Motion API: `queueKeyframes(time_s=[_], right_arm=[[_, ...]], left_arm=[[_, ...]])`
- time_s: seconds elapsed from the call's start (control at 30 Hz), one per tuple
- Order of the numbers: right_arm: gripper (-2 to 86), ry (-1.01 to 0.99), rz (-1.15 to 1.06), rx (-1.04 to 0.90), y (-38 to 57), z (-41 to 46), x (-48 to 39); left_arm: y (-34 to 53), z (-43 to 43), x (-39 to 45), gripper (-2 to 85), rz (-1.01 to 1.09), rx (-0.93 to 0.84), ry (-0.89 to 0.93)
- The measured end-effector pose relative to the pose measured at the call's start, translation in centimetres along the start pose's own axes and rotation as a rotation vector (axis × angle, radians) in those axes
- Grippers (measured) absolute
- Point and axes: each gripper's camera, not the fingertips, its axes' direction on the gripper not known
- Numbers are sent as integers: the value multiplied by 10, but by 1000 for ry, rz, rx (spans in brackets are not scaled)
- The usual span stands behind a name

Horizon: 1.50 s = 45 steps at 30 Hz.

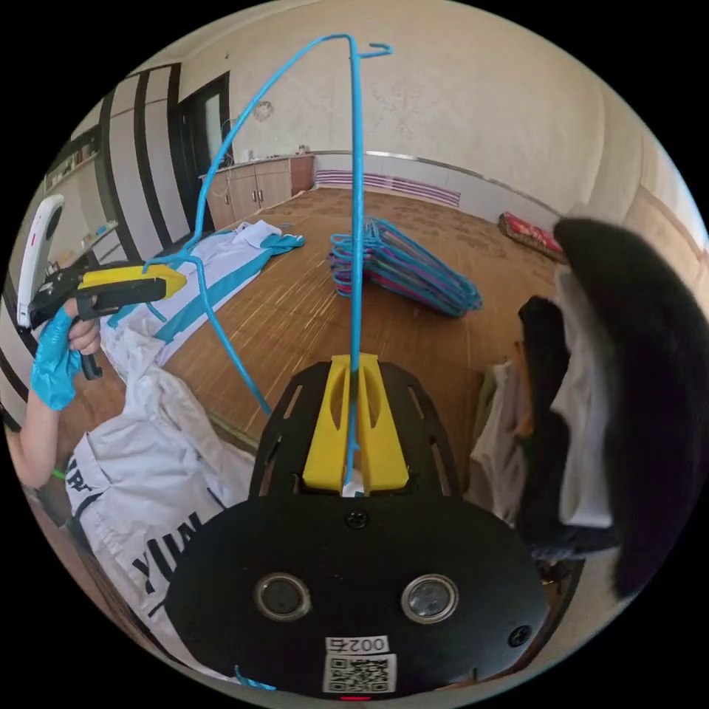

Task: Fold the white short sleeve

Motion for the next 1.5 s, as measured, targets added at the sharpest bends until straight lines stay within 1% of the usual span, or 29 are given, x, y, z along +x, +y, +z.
queueKeyframes(time_s=[0.17, 0.23, 0.37, 0.53, 0.73, 0.93, 1.1, 1.17, 1.27, 1.5], right_arm=[[-8, 147, -112, -77, -74, 50, 10], [-8, 240, -157, -91, -110, 81, 15], [-8, 294, -191, -154, -161, 134, 28], [-8, 387, -283, -211, -220, 211, 34], [-8, 468, -385, -266, -254, 296, 33], [2, 449, -404, -303, -255, 352, 42], [47, 371, -398, -260, -244, 354, 40], [49, 350, -404, -234, -238, 342, 38], [51, 324, -370, -184, -228, 307, 40], [56, 214, -298, 1, -183, 162, 21]], left_arm=[[-50, 50, -22, -1, 35, -19, 44], [-68, 69, -29, 1, 37, -23, 58], [-111, 118, -49, 8, 25, -78, 74], [-150, 165, -72, 14, 5, -103, 64], [-175, 221, -93, 15, -6, -144, 34], [-179, 245, -106, 7, 7, -127, 56], [-170, 242, -114, 6, 0, -117, 59], [-164, 231, -120, 9, -22, -101, 72], [-155, 209, -125, 9, -31, -74, 69], [-117, 138, -125, 11, 20, -40, 25]])
